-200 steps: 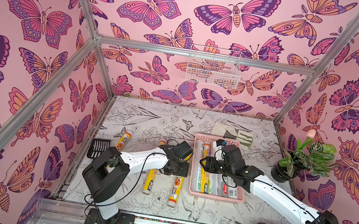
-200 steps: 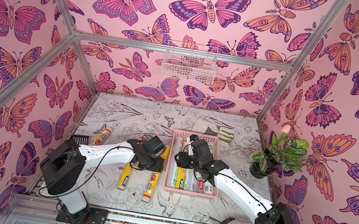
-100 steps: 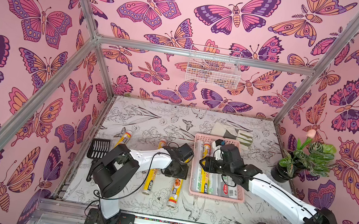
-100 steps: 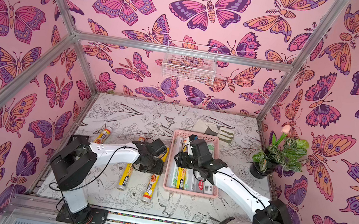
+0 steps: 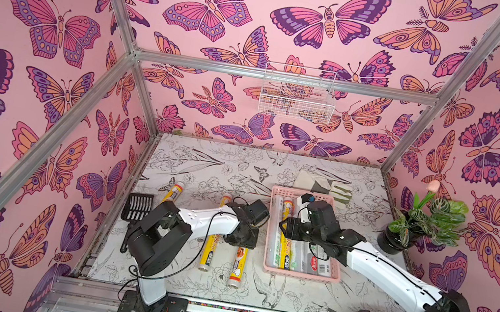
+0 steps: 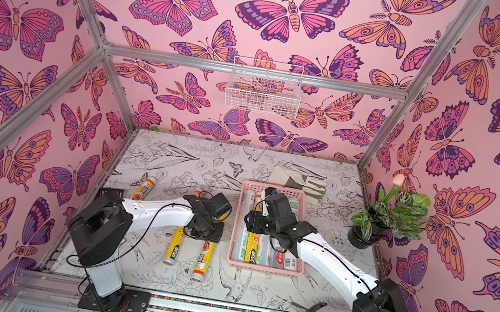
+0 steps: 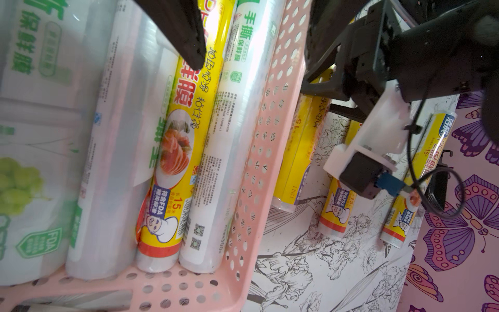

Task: Put the plastic wrap into the basket
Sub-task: Pick up the plastic wrap from the center of the board.

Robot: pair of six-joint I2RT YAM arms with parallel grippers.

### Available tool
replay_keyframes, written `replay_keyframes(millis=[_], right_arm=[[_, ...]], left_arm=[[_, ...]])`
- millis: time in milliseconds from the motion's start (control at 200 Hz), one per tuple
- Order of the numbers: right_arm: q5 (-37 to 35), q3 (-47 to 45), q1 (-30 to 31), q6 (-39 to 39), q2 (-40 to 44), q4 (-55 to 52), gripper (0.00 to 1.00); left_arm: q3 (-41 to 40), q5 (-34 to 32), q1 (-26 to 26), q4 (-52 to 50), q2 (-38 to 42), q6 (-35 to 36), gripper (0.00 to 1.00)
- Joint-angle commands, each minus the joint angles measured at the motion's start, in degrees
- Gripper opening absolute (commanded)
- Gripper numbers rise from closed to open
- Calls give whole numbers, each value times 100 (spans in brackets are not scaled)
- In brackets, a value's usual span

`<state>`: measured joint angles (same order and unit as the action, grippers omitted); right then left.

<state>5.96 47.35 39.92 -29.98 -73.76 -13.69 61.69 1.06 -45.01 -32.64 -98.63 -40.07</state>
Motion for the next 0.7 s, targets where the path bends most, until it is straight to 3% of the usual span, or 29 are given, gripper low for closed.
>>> replay_keyframes(millis=[0, 165, 365, 556, 696], right_arm=[[-429, 60, 24, 14, 363, -114, 63], [-1107, -122, 24, -89, 880, -143, 63], [-1889, -482, -129, -248, 1671, -78, 65], [-1592, -612, -821, -533, 2096, -431, 65], [-1122, -686, -1457, -611, 2176, -715, 65]], left_arm=[[175, -320, 37, -153, 656, -95, 35], [644, -295, 42, -61, 1132, -130, 32], [1203, 629, 37, 1162, 932, -263, 30], [1906, 1646, -40, 2164, -126, -784, 27], [2434, 2008, -203, 2541, -908, -1225, 27]])
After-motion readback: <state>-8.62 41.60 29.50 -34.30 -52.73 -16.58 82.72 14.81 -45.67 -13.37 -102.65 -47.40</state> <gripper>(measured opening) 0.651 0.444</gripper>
